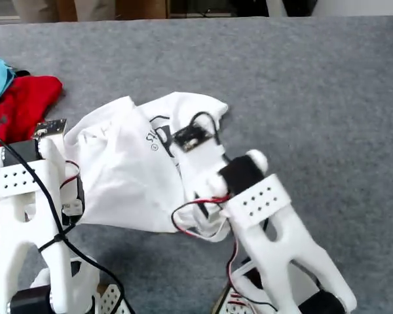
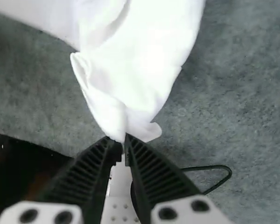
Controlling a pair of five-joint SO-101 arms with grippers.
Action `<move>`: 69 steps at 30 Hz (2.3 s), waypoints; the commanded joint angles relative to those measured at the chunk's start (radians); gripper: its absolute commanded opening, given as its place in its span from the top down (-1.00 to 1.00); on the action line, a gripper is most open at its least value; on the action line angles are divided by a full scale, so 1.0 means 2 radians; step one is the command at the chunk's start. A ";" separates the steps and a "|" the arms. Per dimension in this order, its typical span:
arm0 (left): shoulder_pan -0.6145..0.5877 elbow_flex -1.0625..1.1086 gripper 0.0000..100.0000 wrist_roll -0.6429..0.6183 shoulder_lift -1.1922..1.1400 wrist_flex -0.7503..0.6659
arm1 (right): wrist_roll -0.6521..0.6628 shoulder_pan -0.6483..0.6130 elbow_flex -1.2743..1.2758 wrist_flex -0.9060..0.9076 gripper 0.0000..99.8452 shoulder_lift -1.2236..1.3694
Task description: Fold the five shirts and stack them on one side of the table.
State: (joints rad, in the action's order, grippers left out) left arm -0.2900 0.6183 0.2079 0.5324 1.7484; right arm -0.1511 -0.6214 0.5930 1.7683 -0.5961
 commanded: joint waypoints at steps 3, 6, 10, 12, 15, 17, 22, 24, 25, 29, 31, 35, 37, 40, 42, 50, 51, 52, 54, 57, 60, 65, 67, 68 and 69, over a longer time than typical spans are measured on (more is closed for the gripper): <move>-0.007 -0.014 0.96 0.037 0.006 0.006 | -0.007 -0.029 0.001 0.007 0.93 -0.020; -0.012 -0.021 0.83 0.034 0.006 0.006 | -0.016 -0.029 0.001 0.008 0.78 -0.021; -0.026 -0.056 0.68 0.031 0.006 0.006 | 0.005 -0.029 -0.006 0.008 0.64 -0.052; -0.038 -0.094 0.66 0.025 0.006 0.006 | 0.015 -0.027 -0.025 0.008 0.64 -0.082; -0.048 -0.168 0.63 0.010 0.006 0.006 | 0.024 -0.026 -0.068 0.005 0.64 -0.124; -0.046 -0.225 0.60 -0.008 0.006 0.005 | 0.024 -0.025 -0.099 -0.013 0.64 -0.133; -0.001 -0.318 0.54 -0.081 -0.010 -0.010 | -0.022 0.054 -0.140 -0.090 0.63 -0.093; 0.028 -0.320 0.54 -0.100 -0.026 -0.028 | -0.041 0.082 -0.152 -0.119 0.63 -0.057; 0.038 -0.315 0.54 -0.106 -0.040 -0.043 | -0.049 0.093 -0.160 -0.129 0.63 -0.036; 0.057 -0.294 0.54 -0.110 -0.122 -0.130 | -0.084 0.111 -0.217 -0.147 0.63 0.050; 0.058 -0.298 0.54 -0.107 -0.178 -0.171 | -0.096 0.111 -0.257 -0.155 0.63 0.095; 0.067 -0.359 0.54 -0.098 -0.280 -0.178 | -0.100 0.111 -0.336 -0.174 0.63 0.188; 0.070 -0.389 0.54 -0.097 -0.328 -0.166 | -0.100 0.112 -0.375 -0.182 0.63 0.237; 0.078 -0.441 0.55 -0.097 -0.395 -0.137 | -0.101 0.117 -0.435 -0.197 0.63 0.314; 0.084 -0.474 0.57 -0.094 -0.432 -0.104 | -0.101 0.124 -0.480 -0.204 0.63 0.366; 0.080 -0.545 0.83 -0.094 -0.558 -0.025 | -0.133 0.140 -0.666 -0.201 0.63 0.586; 0.080 -0.546 0.87 -0.093 -0.568 -0.019 | -0.140 0.140 -0.685 -0.193 0.63 0.609; 0.079 -0.547 0.92 -0.093 -0.576 -0.014 | -0.146 0.139 -0.706 -0.182 0.63 0.631; 0.075 -0.545 0.96 -0.093 -0.583 -0.003 | -0.158 0.138 -0.746 -0.157 0.63 0.669; 0.061 -0.546 0.96 -0.094 -0.583 0.005 | -0.167 0.138 -0.808 -0.120 0.64 0.719; 0.038 -0.549 0.96 -0.094 -0.570 0.005 | -0.167 0.138 -0.862 -0.085 0.64 0.762; 0.020 -0.518 0.96 -0.078 -0.511 0.006 | -0.167 0.139 -0.929 -0.037 0.64 0.827; 0.025 -0.486 0.96 -0.061 -0.481 0.006 | -0.167 0.140 -0.950 -0.024 0.64 0.850; 0.026 -0.467 0.96 -0.054 -0.465 0.006 | -0.167 0.141 -0.959 -0.018 0.64 0.860; 0.031 -0.448 0.96 -0.050 -0.448 0.006 | -0.167 0.141 -0.969 -0.014 0.64 0.869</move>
State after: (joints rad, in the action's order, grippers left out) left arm -0.2409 -0.3514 0.0775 -0.4925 1.7423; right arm -0.4764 -0.3621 -1.2513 1.7085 1.1162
